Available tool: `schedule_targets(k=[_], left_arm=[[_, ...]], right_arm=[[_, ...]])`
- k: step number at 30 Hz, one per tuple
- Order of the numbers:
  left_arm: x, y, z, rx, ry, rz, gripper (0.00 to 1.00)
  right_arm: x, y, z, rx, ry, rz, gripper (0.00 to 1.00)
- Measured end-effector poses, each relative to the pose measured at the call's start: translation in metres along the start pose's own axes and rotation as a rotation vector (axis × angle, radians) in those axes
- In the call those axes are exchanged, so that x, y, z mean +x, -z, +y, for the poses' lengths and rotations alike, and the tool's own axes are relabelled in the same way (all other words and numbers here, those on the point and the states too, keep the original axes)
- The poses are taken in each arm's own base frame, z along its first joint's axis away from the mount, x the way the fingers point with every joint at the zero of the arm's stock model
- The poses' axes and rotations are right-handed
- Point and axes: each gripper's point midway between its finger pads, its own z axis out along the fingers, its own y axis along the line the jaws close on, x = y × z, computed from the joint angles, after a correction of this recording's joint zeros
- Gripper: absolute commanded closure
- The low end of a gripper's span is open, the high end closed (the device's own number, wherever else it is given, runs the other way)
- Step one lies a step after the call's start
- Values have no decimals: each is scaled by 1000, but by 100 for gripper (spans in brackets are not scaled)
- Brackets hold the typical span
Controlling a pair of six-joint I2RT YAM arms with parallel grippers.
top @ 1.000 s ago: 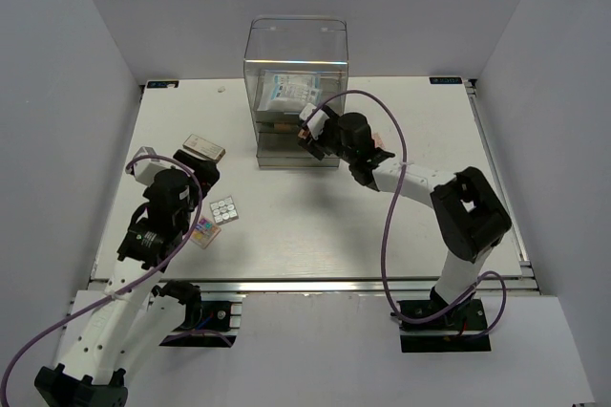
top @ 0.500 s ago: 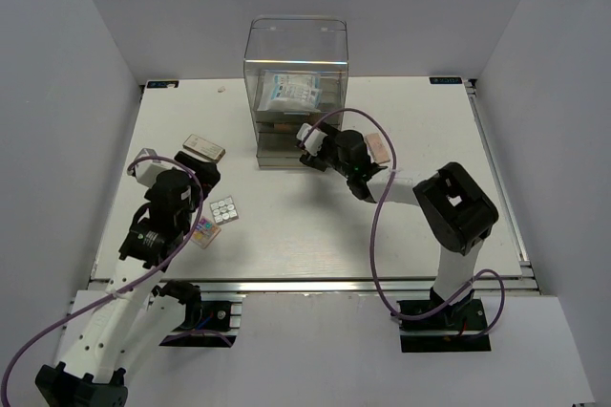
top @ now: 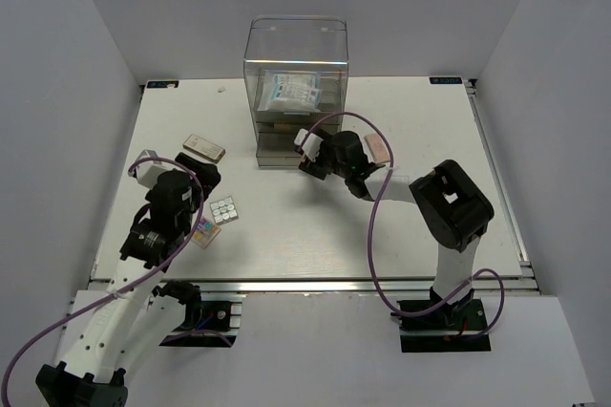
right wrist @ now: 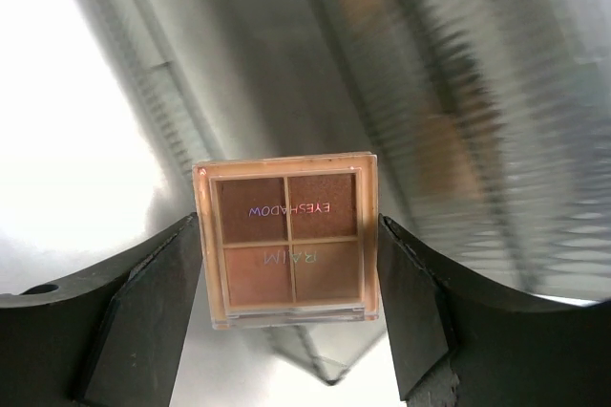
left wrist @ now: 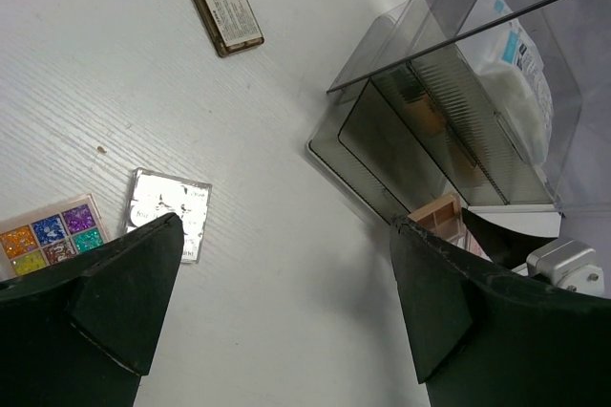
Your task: Organize the makeup
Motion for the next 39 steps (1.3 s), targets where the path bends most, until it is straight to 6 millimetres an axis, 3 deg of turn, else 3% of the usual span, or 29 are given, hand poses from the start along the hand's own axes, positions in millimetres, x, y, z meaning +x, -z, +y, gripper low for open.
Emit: schedule_targets(k=[8, 12, 17, 27, 31, 35, 39], left_arm=[[1, 0, 1, 0, -1, 0, 2], [1, 0, 1, 0, -1, 0, 2], [1, 0, 1, 0, -1, 0, 2], [1, 0, 1, 0, -1, 0, 2], [1, 0, 1, 0, -1, 1, 2], [1, 0, 1, -1, -1, 1, 2], [1, 0, 2, -1, 0, 1, 3]], right_arm=[[4, 3, 25, -107, -31, 14, 84], [1, 3, 16, -61, -40, 12, 84], [-12, 2, -9, 51, -28, -26, 83], [-20, 4, -45, 212, -24, -29, 71], [-12, -3, -48, 251, 1, -21, 64], [12, -13, -34, 227, 22, 34, 63], [10, -15, -35, 227, 37, 27, 61]])
